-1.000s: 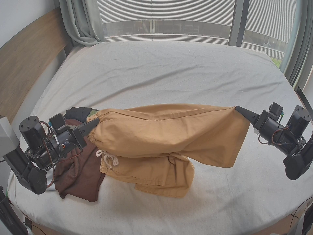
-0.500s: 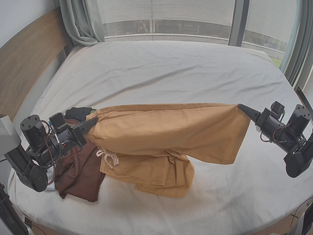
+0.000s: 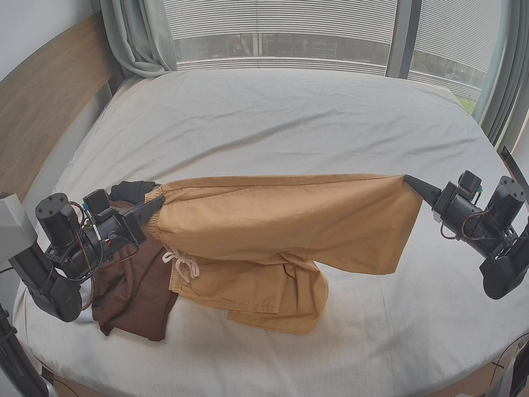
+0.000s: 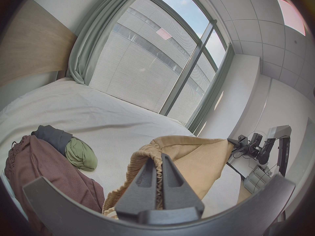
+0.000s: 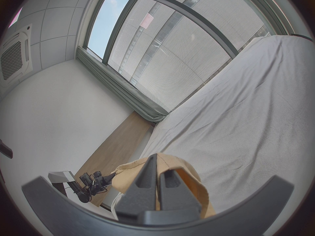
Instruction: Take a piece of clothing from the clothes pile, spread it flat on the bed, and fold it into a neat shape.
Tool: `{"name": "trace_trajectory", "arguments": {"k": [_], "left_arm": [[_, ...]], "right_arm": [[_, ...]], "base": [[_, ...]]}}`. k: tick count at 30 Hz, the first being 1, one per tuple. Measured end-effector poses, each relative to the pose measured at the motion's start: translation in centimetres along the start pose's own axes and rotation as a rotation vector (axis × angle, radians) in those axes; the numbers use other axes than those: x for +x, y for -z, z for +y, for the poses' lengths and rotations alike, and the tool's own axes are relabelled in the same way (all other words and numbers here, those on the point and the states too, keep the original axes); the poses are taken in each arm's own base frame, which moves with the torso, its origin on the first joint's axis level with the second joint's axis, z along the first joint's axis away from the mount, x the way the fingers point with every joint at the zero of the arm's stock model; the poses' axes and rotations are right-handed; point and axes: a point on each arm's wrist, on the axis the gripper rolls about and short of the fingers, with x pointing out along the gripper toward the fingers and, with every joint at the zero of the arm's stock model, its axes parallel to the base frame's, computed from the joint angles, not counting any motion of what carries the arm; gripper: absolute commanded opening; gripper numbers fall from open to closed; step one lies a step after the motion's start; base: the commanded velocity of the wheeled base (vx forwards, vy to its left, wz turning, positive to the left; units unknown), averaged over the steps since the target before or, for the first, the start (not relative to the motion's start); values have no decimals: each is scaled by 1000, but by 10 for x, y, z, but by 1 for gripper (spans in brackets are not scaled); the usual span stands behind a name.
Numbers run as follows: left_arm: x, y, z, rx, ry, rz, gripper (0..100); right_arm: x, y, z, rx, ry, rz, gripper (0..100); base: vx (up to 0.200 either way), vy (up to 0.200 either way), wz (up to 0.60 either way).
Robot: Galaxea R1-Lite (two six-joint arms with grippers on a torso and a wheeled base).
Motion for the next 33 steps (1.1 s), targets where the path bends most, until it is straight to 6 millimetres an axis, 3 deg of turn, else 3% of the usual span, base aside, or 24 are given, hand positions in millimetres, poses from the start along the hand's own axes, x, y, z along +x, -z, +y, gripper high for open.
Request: {"name": "trace_trajectory", "arguments": {"k": [15, 33], "left_arm": [[10, -12, 3, 7, -55, -80, 0], [52, -7, 27, 2, -119, -154, 0]], "right_arm": [[16, -1, -4, -11, -23, -8, 0], [64, 0, -46, -26, -35, -27, 0]], "base": [[0, 0, 0], [0, 0, 0]]}}
